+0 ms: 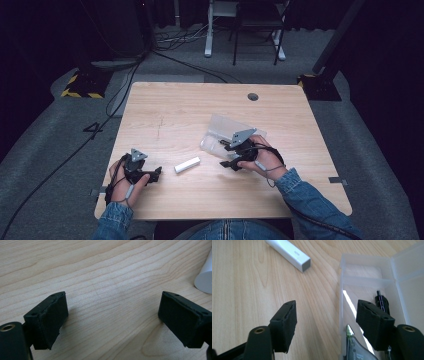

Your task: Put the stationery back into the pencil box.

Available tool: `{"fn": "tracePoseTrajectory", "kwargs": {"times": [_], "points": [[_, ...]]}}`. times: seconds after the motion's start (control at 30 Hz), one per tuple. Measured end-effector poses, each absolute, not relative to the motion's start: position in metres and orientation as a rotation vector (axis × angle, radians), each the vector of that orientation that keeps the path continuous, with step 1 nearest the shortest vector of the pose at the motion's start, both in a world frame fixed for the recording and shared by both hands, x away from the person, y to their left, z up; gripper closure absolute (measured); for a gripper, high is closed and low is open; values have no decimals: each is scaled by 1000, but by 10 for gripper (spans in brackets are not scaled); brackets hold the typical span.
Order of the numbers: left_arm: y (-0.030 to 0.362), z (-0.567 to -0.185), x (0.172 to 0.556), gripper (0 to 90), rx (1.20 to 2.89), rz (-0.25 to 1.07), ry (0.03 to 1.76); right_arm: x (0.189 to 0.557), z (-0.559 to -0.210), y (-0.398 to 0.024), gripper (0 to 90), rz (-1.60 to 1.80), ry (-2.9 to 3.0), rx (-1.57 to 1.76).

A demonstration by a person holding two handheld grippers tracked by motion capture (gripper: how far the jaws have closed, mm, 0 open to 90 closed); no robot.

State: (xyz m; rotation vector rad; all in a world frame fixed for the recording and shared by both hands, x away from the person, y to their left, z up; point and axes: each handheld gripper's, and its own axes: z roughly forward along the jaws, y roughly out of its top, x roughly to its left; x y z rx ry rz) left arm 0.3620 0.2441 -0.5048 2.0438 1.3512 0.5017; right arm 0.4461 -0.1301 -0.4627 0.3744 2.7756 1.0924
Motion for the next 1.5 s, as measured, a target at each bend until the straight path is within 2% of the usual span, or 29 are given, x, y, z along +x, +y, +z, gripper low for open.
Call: {"fn": "tracePoseTrajectory", "kwargs": {"times": [0.7, 1.5], "points": [[245, -505, 364, 89, 2052, 497, 1343, 446, -439, -83, 344, 1166, 2753, 327], [246, -505, 361, 89, 2053, 500, 1344, 450, -468, -27, 362, 1103, 2855, 230]]}}
